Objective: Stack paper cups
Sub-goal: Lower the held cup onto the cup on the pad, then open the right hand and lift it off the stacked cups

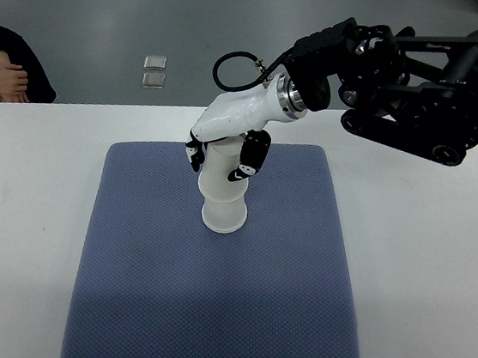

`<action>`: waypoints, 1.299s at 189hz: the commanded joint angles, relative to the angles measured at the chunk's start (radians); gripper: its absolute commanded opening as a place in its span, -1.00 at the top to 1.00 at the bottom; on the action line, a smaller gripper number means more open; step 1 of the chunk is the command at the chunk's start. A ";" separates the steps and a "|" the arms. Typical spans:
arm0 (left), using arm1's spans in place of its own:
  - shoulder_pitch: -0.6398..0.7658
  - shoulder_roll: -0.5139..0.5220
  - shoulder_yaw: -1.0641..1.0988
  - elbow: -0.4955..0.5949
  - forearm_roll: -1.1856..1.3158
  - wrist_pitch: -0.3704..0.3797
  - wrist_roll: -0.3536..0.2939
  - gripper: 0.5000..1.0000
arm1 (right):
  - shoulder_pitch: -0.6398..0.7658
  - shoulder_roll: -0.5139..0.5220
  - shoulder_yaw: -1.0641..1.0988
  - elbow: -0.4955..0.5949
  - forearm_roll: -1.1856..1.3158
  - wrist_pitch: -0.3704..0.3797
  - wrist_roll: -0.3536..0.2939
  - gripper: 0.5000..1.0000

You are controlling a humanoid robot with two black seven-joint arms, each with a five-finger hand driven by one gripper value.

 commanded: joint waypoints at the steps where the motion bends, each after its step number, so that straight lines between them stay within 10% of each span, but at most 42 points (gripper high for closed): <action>1: 0.000 0.000 0.001 0.000 0.000 0.000 0.001 -1.00 | -0.013 0.003 0.001 -0.008 -0.002 0.000 0.000 0.20; 246: 0.000 0.000 0.001 0.000 0.000 0.000 0.001 -1.00 | -0.094 0.047 0.011 -0.069 0.000 -0.012 -0.002 -0.48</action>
